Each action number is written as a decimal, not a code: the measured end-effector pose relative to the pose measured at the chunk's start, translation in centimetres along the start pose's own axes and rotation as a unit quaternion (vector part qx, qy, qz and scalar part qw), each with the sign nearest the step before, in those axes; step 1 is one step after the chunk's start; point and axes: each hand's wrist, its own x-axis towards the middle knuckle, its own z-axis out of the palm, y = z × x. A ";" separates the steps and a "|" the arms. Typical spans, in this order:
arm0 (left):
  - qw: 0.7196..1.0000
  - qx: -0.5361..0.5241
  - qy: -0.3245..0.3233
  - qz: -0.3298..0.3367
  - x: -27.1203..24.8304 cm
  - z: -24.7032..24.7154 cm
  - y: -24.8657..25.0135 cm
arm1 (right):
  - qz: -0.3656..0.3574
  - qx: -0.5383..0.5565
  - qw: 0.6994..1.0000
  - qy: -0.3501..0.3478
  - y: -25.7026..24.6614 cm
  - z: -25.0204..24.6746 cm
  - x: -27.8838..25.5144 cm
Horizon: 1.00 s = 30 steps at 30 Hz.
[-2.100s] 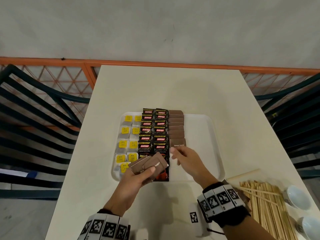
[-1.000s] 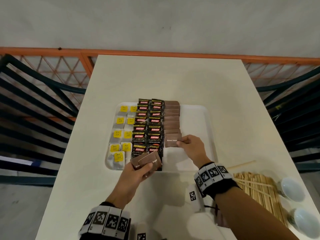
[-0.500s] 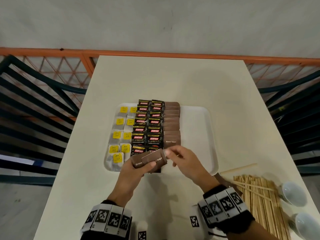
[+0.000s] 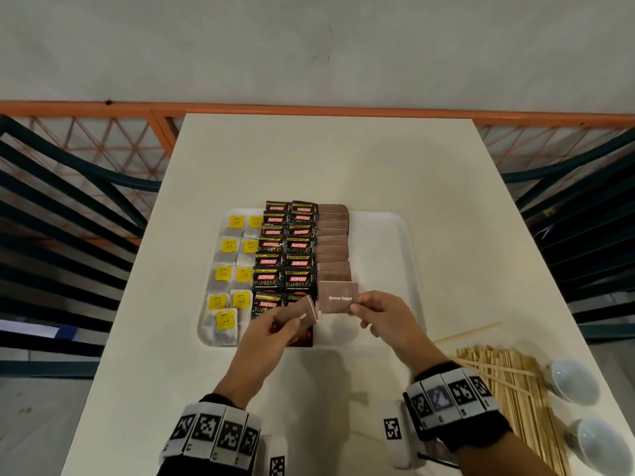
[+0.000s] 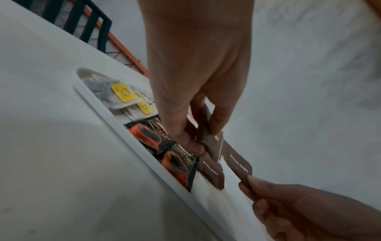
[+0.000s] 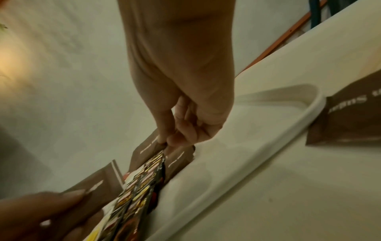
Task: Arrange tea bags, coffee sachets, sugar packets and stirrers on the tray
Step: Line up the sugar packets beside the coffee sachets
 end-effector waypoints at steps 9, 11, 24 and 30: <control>0.965 0.225 0.001 0.132 2.2 1.6 1.1 | 0.009 -0.031 0.995 0.099 0.4 -0.3 3.3; 0.957 0.247 -0.018 0.148 2.9 2.1 1.5 | 0.006 -0.042 0.994 0.100 0.6 0.2 3.8; 0.884 0.421 -0.013 0.202 5.8 3.4 2.2 | -0.037 -0.191 0.974 0.113 0.6 0.5 4.2; 0.844 0.471 0.029 0.256 5.7 3.8 1.9 | -0.049 -0.215 0.968 0.121 0.5 0.9 3.9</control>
